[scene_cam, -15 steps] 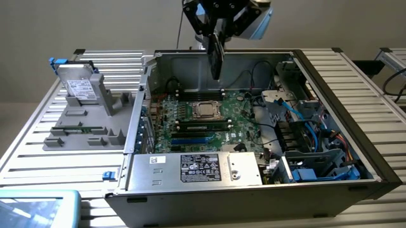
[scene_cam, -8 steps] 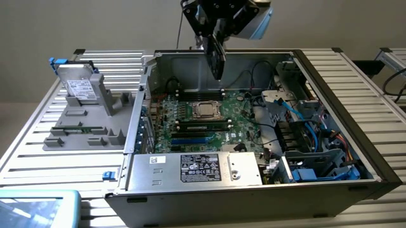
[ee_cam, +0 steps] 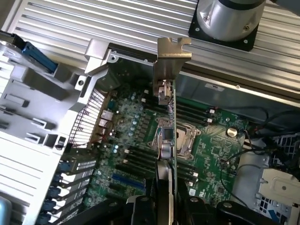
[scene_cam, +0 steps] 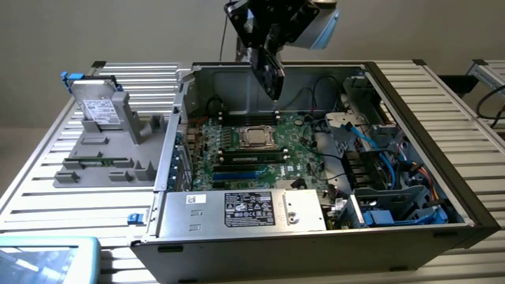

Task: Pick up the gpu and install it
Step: 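Insert the gpu into the slot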

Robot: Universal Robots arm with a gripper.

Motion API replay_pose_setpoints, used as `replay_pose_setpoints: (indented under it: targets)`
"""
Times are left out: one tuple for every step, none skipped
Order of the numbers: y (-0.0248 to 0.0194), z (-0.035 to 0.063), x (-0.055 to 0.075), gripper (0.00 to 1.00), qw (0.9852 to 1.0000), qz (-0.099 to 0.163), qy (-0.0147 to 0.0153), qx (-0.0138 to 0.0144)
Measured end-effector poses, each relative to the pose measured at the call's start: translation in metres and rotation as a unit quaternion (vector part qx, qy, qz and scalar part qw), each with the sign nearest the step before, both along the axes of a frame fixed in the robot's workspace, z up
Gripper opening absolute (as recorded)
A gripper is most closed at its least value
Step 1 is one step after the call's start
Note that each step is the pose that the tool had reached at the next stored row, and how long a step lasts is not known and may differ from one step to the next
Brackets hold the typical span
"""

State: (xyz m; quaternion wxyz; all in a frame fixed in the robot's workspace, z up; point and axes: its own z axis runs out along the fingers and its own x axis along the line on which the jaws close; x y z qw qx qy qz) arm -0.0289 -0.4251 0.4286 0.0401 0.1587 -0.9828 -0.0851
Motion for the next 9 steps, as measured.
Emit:
replay_pose_setpoints:
  targets:
    - [0.0, -0.0001, 0.0, 0.28, 1.0, 0.01, -0.0004, 0.0]
    - [0.0, -0.0002, 0.0, 0.28, 0.9998, 0.018, -0.0009, -0.0001]
    - [0.0, -0.0003, 0.0, 0.28, 0.9996, 0.028, -0.0015, 0.0]
    - [0.0, -0.0003, 0.0, 0.28, 0.9993, 0.036, -0.0022, 0.0]
    - [0.0, -0.0004, 0.0, 0.28, 0.9989, 0.046, -0.003, 0.0]
    - [0.0, -0.0004, 0.0, 0.28, 0.9985, 0.055, -0.0038, 0.0]
    - [0.0, -0.0004, 0.0, 0.28, 0.9979, 0.064, -0.005, 0.0]
    - [0.0, -0.0004, 0.0001, 0.28, 0.9973, 0.073, -0.0064, 0.0]
    - [0.0, -0.0005, 0.0001, 0.28, 0.9966, 0.082, -0.0072, 0.0001]
